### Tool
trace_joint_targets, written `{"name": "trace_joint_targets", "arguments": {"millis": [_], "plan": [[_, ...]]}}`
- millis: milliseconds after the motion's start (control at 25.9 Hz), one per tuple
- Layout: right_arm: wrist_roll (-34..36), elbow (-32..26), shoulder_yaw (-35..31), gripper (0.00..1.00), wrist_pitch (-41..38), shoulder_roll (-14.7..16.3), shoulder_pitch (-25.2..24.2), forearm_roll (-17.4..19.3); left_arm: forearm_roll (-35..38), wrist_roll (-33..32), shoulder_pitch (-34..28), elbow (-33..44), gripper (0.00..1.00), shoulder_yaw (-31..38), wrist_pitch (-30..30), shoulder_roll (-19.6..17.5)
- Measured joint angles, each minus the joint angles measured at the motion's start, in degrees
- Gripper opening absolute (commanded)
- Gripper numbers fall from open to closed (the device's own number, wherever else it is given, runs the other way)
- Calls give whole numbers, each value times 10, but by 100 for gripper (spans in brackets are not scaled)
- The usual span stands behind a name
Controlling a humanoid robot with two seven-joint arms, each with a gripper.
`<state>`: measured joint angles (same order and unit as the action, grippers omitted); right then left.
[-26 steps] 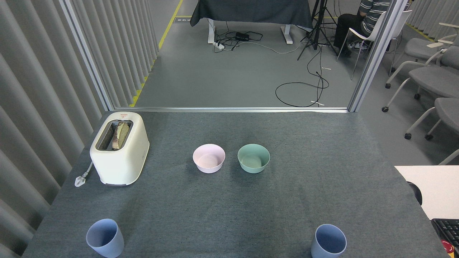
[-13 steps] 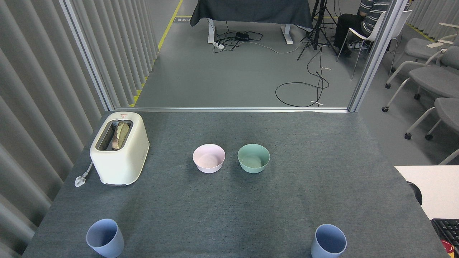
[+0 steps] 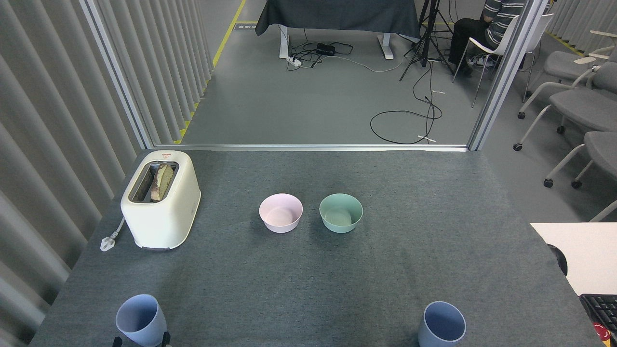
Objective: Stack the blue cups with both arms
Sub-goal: 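Grasp the blue cup in front of the left gripper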
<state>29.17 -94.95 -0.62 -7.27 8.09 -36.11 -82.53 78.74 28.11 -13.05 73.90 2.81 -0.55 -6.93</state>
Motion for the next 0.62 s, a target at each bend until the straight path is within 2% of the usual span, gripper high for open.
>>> {"name": "trace_joint_targets", "arguments": {"millis": [347, 386, 425, 463, 618], "plan": [[2, 3, 1, 100, 0, 0, 0, -1, 1, -7, 35, -24, 99, -6, -1, 0], [2, 3, 1, 100, 0, 0, 0, -1, 1, -10, 39, -27, 91, -6, 0, 0], [2, 3, 1, 100, 0, 0, 0, -1, 2, -13, 42, -30, 75, -6, 0, 0], [2, 3, 1, 100, 0, 0, 0, -1, 2, -15, 45, -31, 66, -7, 0, -1], [2, 4, 1, 100, 0, 0, 0, -1, 4, -17, 49, -35, 52, -7, 1, -4]]}}
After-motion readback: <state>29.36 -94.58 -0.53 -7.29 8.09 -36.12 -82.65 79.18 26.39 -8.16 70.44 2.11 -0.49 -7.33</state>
